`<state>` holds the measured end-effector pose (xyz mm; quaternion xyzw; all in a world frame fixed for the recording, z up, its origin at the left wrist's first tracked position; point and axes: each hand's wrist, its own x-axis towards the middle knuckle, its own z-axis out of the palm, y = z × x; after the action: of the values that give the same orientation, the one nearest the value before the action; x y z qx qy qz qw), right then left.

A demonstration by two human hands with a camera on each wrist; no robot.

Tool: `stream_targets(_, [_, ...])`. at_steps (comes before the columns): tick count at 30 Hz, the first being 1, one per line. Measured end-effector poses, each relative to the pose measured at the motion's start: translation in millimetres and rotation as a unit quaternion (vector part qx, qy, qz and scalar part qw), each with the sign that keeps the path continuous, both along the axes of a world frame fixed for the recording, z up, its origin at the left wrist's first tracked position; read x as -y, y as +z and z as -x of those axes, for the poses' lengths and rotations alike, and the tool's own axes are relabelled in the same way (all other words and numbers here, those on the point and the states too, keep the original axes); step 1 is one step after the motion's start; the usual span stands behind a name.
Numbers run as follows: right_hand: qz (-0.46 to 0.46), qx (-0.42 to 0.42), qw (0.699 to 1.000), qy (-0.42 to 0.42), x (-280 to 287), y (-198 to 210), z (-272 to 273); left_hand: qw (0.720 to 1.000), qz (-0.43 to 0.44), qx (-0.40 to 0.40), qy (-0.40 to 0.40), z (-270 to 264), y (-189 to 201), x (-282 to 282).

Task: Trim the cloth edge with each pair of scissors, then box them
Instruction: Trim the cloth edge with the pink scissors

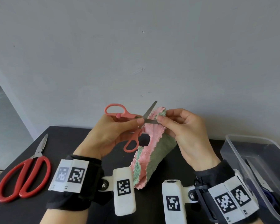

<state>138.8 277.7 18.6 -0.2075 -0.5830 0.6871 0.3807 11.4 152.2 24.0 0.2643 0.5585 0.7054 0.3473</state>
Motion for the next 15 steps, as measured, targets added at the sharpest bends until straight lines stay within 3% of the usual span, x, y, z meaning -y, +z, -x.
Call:
stream_targets(3, [0.008, 0.01, 1.0, 0.015, 0.2, 0.5, -0.9, 1.0, 0.016, -0.022, -0.003, -3.3, 0.4, -0.5])
stream_targets(10, [0.039, 0.015, 0.989, 0.14, 2.4, 7.3, -7.6, 0.999, 0.013, -0.048, 0.003, -3.0, 2.4, -0.8])
stream_targets(15, [0.002, 0.041, 0.994, 0.099, 7.1, 6.0, -4.3, 0.999, 0.015, -0.044, 0.006, -3.5, 0.4, -4.2])
